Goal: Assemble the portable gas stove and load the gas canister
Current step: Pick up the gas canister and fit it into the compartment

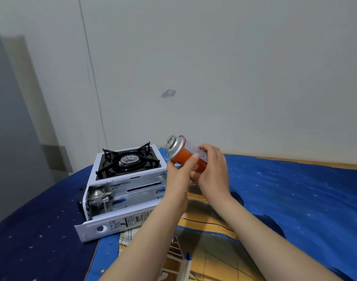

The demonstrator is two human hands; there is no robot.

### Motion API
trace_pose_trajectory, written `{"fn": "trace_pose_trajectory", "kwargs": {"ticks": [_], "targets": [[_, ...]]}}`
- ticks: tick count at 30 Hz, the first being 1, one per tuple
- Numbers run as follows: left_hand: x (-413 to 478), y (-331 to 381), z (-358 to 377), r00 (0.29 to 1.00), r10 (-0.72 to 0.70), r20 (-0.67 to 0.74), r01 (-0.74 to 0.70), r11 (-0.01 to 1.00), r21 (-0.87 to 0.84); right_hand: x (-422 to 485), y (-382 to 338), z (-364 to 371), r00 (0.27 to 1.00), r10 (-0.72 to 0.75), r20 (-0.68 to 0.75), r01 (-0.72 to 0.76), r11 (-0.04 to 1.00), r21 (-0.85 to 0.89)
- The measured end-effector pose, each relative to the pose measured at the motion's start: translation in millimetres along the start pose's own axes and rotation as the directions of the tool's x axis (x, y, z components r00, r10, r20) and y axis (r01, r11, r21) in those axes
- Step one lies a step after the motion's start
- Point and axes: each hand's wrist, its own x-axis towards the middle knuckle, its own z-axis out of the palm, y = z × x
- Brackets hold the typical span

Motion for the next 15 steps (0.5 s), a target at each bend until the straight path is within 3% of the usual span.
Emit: {"fn": "trace_pose_trajectory", "kwargs": {"ticks": [4,6,11,15], "targets": [[-10,11,-15,0.996,0.02,-0.089,-0.024,0.999,-0.046,-2,-16,7,0.986,-0.149,0.081,0.156,0.983,-0.096],[-13,18,-27,0.994,0.034,-0.103,-0.044,0.995,-0.092,0,-26,6,0.962,-0.204,0.182,0.217,0.975,-0.054],[-19,29,-60,0.996,0.029,-0.081,-0.038,0.993,-0.111,13,-44,-4,0.837,-0.25,0.487,0.263,0.964,0.044],[-23,33,-78,0.998,0.028,-0.05,-0.034,0.994,-0.103,21,-59,4,0.743,-0.233,0.628,0.258,0.965,0.053]]}}
